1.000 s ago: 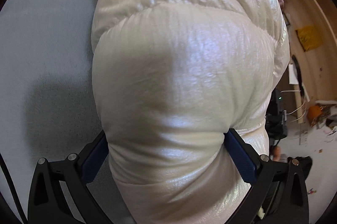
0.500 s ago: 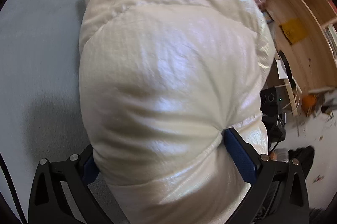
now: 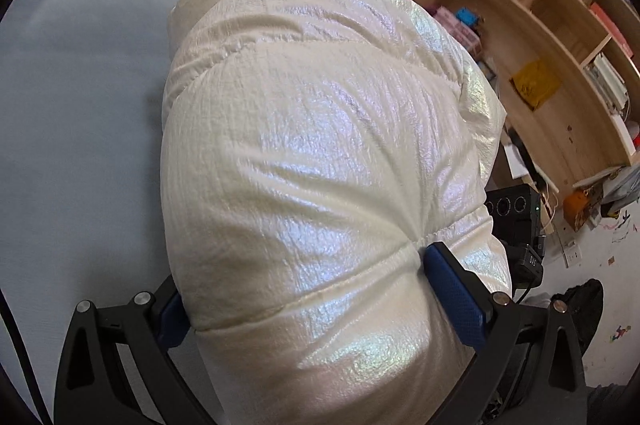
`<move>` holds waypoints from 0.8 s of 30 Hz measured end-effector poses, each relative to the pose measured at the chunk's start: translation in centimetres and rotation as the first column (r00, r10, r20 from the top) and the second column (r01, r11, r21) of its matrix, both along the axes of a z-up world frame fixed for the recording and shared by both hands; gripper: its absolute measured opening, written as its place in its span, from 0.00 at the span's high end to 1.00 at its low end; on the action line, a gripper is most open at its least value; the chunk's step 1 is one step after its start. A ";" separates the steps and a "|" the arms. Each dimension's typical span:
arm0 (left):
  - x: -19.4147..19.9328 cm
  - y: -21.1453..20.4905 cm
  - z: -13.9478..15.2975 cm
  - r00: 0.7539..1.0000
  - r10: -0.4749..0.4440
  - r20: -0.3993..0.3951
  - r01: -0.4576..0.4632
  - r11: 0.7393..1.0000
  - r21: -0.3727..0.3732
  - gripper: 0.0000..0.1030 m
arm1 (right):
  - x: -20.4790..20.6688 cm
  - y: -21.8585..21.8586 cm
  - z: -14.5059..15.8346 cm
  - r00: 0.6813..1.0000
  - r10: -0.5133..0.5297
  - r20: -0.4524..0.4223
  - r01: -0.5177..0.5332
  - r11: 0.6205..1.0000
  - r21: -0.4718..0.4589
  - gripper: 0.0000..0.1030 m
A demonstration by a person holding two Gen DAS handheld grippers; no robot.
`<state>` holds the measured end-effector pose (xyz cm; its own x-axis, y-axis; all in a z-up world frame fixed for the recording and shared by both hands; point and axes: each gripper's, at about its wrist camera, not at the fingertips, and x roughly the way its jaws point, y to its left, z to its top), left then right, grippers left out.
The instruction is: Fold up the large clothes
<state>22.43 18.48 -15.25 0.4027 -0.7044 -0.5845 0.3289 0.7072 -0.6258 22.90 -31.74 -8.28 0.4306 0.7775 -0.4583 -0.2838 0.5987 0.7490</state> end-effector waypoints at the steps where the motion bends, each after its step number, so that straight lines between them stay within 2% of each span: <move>1: 0.0 1.7 0.8 1.000 0.014 0.014 -0.014 1.000 0.007 0.02 | 0.7 1.4 0.6 1.000 0.014 0.012 -0.014 1.000 0.007 0.28; 6: 0.7 11.2 4.1 0.992 0.095 0.084 -0.099 0.994 0.037 0.02 | 4.5 9.3 2.5 0.995 0.082 0.061 -0.084 0.996 0.027 0.28; 12: 4.4 21.4 5.1 0.982 0.153 0.112 -0.161 0.985 0.068 0.02 | 11.8 18.2 2.4 0.988 0.130 0.086 -0.135 0.990 0.046 0.28; 13: 5.0 24.6 4.2 0.980 0.163 0.117 -0.172 0.982 0.072 0.02 | 13.4 19.9 1.9 0.987 0.137 0.086 -0.141 0.989 0.050 0.28; 18: 9.9 32.3 0.9 0.978 0.173 0.119 -0.184 0.979 0.090 0.02 | 19.1 25.3 -1.6 0.986 0.146 0.086 -0.151 0.987 0.051 0.28; 21: 12.8 32.3 -1.2 0.977 0.177 0.117 -0.188 0.978 0.094 0.02 | 21.9 27.5 -4.4 0.987 0.136 0.082 -0.140 0.989 0.047 0.28; 24: 15.8 35.6 -5.3 0.978 0.188 0.090 -0.197 0.975 0.098 0.02 | 24.5 28.8 -8.3 0.991 0.117 0.058 -0.120 0.992 0.044 0.28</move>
<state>38.19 54.07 -20.58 0.5731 -0.5447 -0.6122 0.2260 0.8232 -0.5208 47.37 -2.92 -16.60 0.3579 0.8448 -0.3977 -0.3923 0.5226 0.7570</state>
